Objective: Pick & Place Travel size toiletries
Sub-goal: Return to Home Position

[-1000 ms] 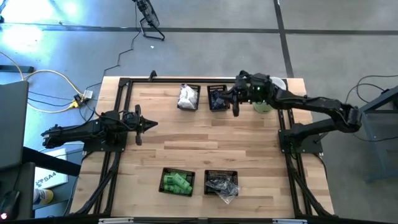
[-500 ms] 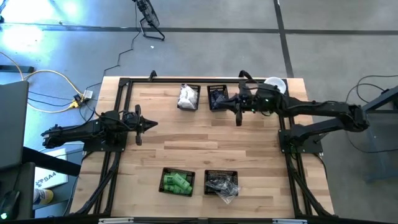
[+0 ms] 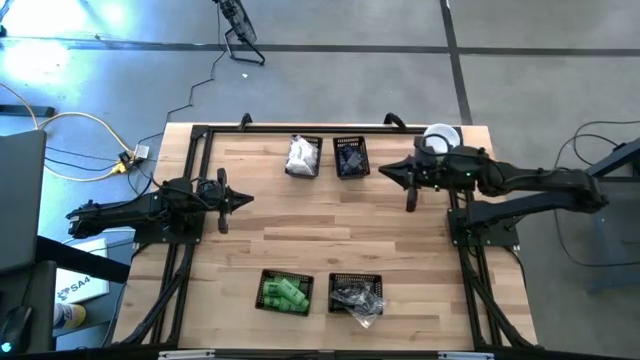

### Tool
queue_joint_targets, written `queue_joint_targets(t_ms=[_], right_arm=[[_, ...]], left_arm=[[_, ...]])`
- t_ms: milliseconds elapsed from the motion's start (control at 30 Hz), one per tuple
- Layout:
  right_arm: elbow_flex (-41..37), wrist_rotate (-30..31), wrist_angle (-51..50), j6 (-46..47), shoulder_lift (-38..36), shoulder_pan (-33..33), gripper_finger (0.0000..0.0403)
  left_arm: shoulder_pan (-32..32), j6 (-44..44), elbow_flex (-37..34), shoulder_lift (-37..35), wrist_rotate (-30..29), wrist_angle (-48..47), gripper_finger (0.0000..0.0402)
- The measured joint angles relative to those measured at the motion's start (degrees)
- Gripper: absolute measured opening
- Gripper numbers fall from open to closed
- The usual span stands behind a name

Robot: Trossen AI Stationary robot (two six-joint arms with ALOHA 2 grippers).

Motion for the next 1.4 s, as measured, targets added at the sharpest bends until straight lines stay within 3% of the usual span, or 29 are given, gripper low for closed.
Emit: queue_joint_targets(t_ms=[200,433,633,833,1133,1400], right_arm=[[-1.5,-0.1,-2.8,0.3,-3.2,0.0,0.0002],[-13.8,-1.1,7.7,0.1,-8.8,0.0,0.0002],[-21.1,-1.1,10.1,0.3,-19.0,0.0,0.0002],[-25.7,-1.0,9.5,0.2,-29.1,0.0,0.0002],[-30.7,-1.1,7.7,0.7,-38.2,0.0,0.0002],[-30.9,-0.5,-1.6,1.5,-45.5,0.0,0.0002]], left_arm=[[0.0,0.0,0.0,0.0,0.0,0.0,0.0001],[0.0,0.0,0.0,0.0,0.0,0.0,0.0001],[0.0,0.0,0.0,0.0,0.0,0.0,0.0001],[0.0,0.0,0.0,0.0,0.0,0.0,0.0001],[0.0,0.0,0.1,0.0,0.0,0.0,0.0001],[0.0,0.0,0.1,0.0,0.0,0.0,0.0001]])
